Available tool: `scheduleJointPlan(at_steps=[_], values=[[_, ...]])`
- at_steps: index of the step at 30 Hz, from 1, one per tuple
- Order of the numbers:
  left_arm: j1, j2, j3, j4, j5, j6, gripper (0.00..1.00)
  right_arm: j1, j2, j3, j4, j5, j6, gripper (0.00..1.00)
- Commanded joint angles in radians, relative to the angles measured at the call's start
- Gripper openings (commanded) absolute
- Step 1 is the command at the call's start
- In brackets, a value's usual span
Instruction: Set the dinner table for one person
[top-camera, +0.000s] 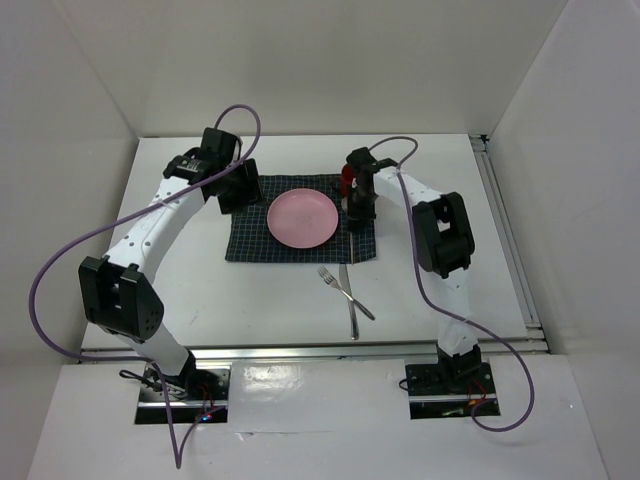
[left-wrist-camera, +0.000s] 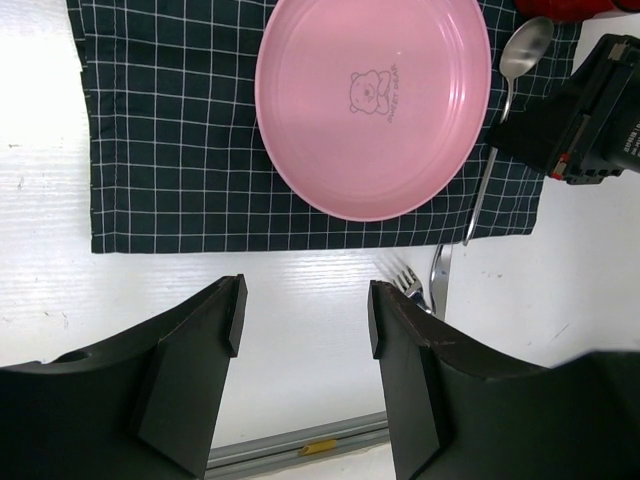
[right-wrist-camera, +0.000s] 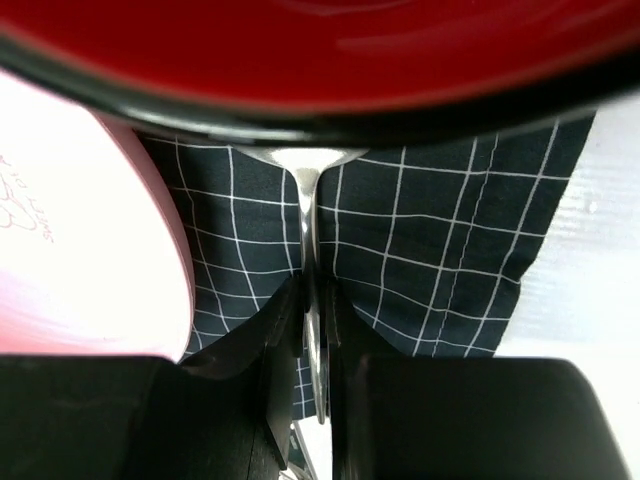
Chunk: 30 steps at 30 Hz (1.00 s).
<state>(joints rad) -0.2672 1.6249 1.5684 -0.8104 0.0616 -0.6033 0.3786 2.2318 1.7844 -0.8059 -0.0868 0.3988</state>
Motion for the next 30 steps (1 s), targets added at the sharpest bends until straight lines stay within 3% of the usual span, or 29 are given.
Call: scheduleJointPlan(at_steps=[1, 4, 8, 12, 15, 17, 21, 22, 23, 25, 27, 30], values=[[-0.003, -0.022, -0.013, 0.005, -0.009, 0.017, 0.68, 0.028, 0.014, 0.059, 0.054, 0.038, -0.014, 0.00], [-0.003, -0.022, -0.022, 0.005, -0.009, 0.017, 0.68, 0.039, 0.014, 0.050, 0.045, 0.061, -0.023, 0.04], [-0.003, -0.022, -0.022, 0.005, -0.009, 0.017, 0.68, 0.048, -0.026, 0.029, 0.045, 0.087, -0.011, 0.21], [-0.003, -0.031, -0.031, 0.005, 0.000, 0.017, 0.68, 0.048, -0.098, -0.006, 0.045, 0.105, 0.000, 0.25], [-0.003, -0.031, -0.031, 0.014, 0.009, 0.017, 0.68, 0.048, -0.126, -0.006, 0.045, 0.114, 0.000, 0.50], [-0.003, -0.042, -0.031, 0.014, 0.009, 0.017, 0.68, 0.048, -0.136, -0.006, 0.036, 0.125, 0.000, 0.55], [-0.012, -0.051, -0.041, 0.014, 0.009, 0.017, 0.68, 0.048, -0.187, -0.049, 0.027, 0.145, 0.009, 0.52], [-0.012, -0.060, -0.041, 0.014, 0.009, 0.017, 0.68, 0.048, -0.205, -0.066, 0.027, 0.145, 0.018, 0.45], [-0.012, -0.060, -0.041, 0.014, 0.018, 0.026, 0.68, 0.048, -0.254, -0.089, 0.027, 0.145, 0.018, 0.31], [-0.012, -0.069, -0.041, 0.014, 0.018, 0.027, 0.67, 0.057, -0.313, -0.192, 0.050, 0.116, 0.018, 0.24], [-0.012, -0.069, -0.050, 0.014, 0.018, 0.027, 0.67, 0.104, -0.403, -0.315, 0.063, 0.116, 0.000, 0.23], [-0.012, -0.080, -0.050, 0.014, 0.018, 0.027, 0.67, 0.213, -0.528, -0.504, 0.129, 0.104, -0.052, 0.32]])
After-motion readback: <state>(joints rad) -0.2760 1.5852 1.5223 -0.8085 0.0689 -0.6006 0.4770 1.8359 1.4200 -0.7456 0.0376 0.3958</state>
